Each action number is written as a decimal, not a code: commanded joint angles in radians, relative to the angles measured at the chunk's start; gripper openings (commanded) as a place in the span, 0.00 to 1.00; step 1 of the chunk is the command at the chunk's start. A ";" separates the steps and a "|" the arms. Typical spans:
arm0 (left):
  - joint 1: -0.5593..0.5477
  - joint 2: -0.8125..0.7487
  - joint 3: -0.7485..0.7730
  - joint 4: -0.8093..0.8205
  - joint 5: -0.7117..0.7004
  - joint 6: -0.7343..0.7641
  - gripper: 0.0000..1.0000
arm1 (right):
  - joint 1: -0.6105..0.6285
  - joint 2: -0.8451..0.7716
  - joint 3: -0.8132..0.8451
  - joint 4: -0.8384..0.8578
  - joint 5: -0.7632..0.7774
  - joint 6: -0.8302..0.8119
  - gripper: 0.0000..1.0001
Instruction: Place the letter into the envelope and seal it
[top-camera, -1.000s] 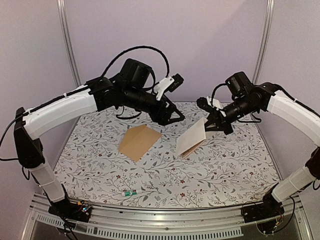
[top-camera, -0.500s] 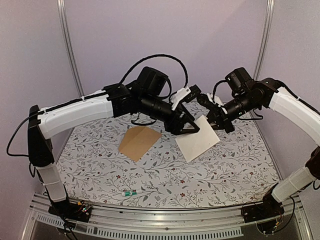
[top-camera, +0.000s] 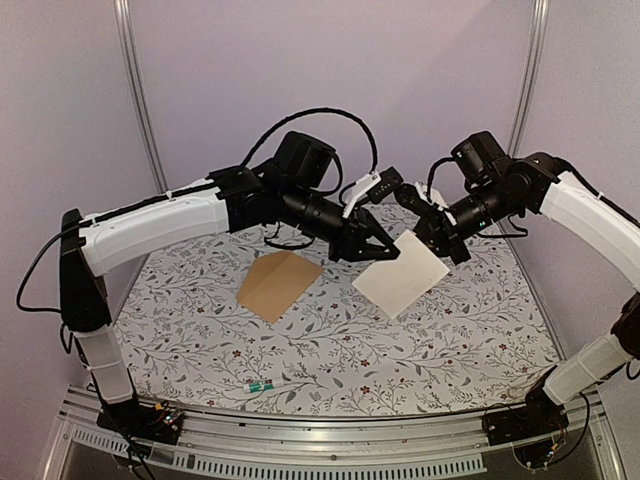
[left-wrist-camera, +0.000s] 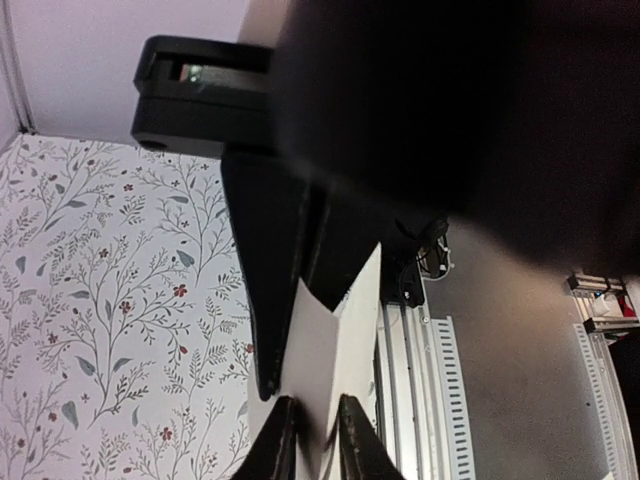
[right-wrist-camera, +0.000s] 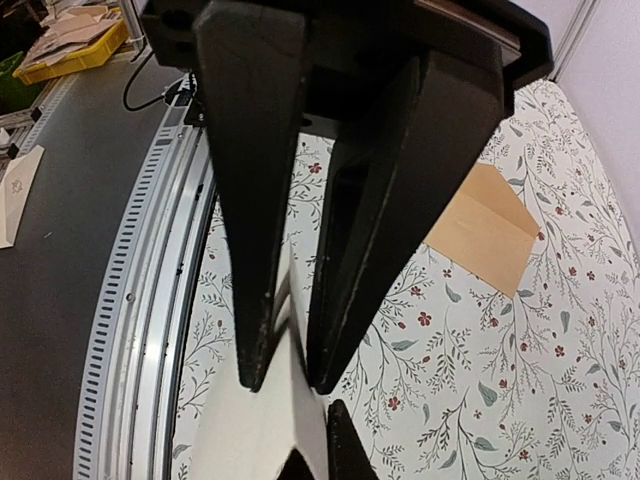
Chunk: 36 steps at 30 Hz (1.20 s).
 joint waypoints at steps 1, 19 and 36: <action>0.017 0.014 -0.003 0.015 0.081 -0.001 0.11 | 0.006 -0.019 0.037 0.035 -0.011 0.047 0.00; 0.095 -0.184 -0.251 0.335 -0.088 -0.204 0.00 | -0.292 -0.068 0.059 0.061 -0.041 0.165 0.49; 0.103 -0.177 -0.318 0.803 -0.166 -0.482 0.00 | -0.281 -0.036 -0.011 0.425 -0.428 0.588 0.86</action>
